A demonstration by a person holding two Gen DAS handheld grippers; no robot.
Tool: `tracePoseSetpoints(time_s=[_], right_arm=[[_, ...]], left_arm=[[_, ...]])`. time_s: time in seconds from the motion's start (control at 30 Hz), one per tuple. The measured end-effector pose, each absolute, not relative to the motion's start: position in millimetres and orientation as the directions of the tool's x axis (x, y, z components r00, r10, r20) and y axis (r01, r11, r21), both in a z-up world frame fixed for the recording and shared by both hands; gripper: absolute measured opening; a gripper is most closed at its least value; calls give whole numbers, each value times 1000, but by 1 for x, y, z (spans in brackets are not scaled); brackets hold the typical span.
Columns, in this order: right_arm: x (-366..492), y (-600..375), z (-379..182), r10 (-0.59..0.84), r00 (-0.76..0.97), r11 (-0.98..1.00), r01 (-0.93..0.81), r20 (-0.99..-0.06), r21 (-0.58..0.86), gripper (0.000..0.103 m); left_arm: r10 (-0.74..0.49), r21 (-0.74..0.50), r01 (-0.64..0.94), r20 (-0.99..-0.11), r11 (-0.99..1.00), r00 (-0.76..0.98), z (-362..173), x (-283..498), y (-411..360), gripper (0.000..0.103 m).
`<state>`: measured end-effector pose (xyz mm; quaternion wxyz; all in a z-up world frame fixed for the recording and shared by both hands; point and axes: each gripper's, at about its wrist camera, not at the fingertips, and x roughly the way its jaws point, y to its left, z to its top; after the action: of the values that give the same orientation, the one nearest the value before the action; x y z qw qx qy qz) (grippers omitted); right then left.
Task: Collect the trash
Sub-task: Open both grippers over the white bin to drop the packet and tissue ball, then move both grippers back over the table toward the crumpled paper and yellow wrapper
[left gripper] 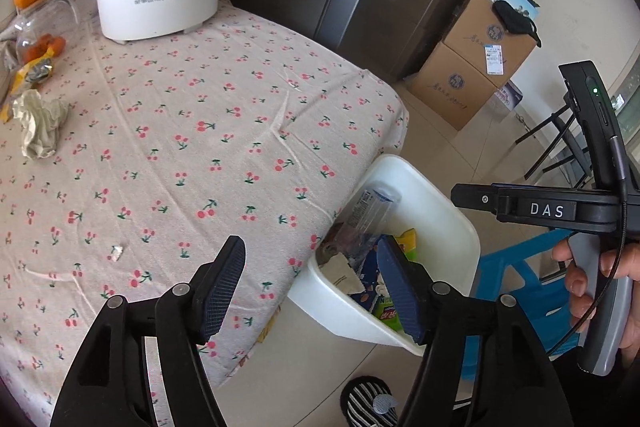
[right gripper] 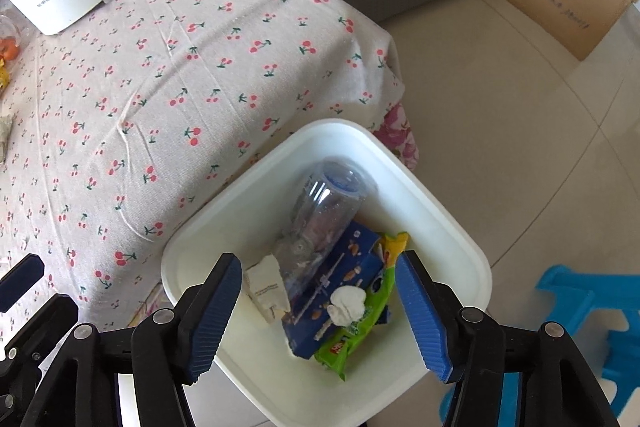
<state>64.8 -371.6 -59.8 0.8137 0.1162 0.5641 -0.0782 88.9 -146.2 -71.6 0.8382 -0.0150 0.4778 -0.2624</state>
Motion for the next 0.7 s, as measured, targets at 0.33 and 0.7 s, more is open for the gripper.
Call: tracePoseSetpoints(time_s=[0.33, 0.7], right_arm=[[89, -313, -53, 59, 411, 973, 179, -910, 144, 76], [114, -248, -64, 92, 460, 984, 95, -883, 152, 82]], left_arm=[[-351, -228, 297, -807, 927, 475, -62, 91, -65, 79], [-231, -197, 120, -812, 973, 536, -62, 92, 24, 94]])
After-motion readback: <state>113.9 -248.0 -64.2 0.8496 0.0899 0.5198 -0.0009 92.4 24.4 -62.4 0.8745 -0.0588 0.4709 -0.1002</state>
